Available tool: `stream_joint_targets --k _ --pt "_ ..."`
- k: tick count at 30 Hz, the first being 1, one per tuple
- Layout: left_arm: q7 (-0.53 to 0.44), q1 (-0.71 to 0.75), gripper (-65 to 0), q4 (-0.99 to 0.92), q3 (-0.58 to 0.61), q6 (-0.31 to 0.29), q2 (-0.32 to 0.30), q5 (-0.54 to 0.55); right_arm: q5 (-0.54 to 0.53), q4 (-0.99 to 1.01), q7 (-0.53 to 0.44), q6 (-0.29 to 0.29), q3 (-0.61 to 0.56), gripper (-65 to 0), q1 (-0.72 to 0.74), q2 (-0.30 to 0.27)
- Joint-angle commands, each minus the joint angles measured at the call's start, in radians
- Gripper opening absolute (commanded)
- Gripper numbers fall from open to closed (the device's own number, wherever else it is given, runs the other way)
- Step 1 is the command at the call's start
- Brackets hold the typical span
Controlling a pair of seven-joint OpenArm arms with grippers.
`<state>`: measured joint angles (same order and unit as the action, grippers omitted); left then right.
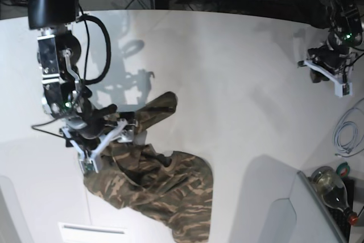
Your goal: Layout the t-shirt on the table in an organized manner, then fold the t-shirt properly
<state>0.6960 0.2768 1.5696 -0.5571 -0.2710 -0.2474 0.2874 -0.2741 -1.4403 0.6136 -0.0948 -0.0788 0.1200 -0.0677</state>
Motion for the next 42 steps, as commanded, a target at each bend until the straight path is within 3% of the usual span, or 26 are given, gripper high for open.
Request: stream_joint_targets --k 1,6,7,9,10,11,13,15,17,25,30,37,39,42 --pt "-0.022 -0.003 -48.2 0.019 -0.01 -0.006 -0.016 0.008 0.002 0.005 -0.027 0.002 0.0 -10.7 0.048 -0.007" --pt "-0.023 -0.003 -48.2 0.015 -0.034 -0.006 -0.014 0.008 0.002 0.174 -0.027 -0.006 -0.002 -14.7 0.166 -0.002" --pt "-0.023 -0.003 -48.2 0.015 -0.036 -0.006 -0.014 0.008 0.002 0.204 -0.027 -0.006 -0.002 -20.3 0.183 -0.002" --pt "-0.023 -0.004 -48.2 0.015 -0.037 -0.006 -0.014 0.008 -0.003 0.244 -0.024 -0.009 -0.002 -42.6 0.209 -0.007" --pt "-0.023 -0.006 -48.2 0.015 -0.037 -0.006 -0.014 0.008 -0.004 0.237 -0.019 -0.02 0.001 -56.7 0.212 -0.007" --pt "-0.023 -0.006 -48.2 0.015 -0.037 -0.006 -0.014 0.008 -0.004 0.209 -0.016 -0.033 0.007 -65.0 0.201 -0.007" --pt "-0.023 -0.007 -48.2 0.013 -0.031 -0.006 -0.016 0.008 -0.004 0.115 0.022 -0.047 0.007 -61.2 0.16 -0.01" --pt "-0.023 -0.009 -48.4 0.013 -0.028 -0.006 -0.017 0.008 -0.004 -0.035 0.062 -0.047 0.009 -65.0 0.103 -0.027" --pt "-0.023 -0.012 -48.4 0.013 -0.002 -0.006 -0.014 0.006 -0.004 -0.17 0.076 -0.047 0.009 -64.5 0.051 -0.033" --pt "-0.025 -0.133 -48.4 -0.005 0.381 -0.004 0.004 0.006 0.0 -0.435 0.079 -0.047 0.01 -64.4 -0.021 -0.037" --pt "-0.057 -0.34 -48.4 -0.182 0.584 -0.001 0.135 -0.01 0.0 -0.482 0.079 -0.047 0.009 -64.4 -0.046 -0.037" --pt "-0.301 -0.563 -48.4 -0.677 0.739 -0.001 0.365 -0.244 0.0 -0.505 0.079 -0.047 0.006 -64.4 -0.052 -0.067" --pt "-0.338 -0.601 -48.5 -0.794 0.742 -0.001 0.404 -0.259 0.0 -0.509 0.079 -0.047 0.009 -64.4 -0.053 -0.07" --pt "-0.35 -0.601 -48.5 -0.834 0.8 -0.003 0.404 -0.233 0.0 -0.514 0.078 -0.047 0.012 -64.4 -0.053 -0.071"
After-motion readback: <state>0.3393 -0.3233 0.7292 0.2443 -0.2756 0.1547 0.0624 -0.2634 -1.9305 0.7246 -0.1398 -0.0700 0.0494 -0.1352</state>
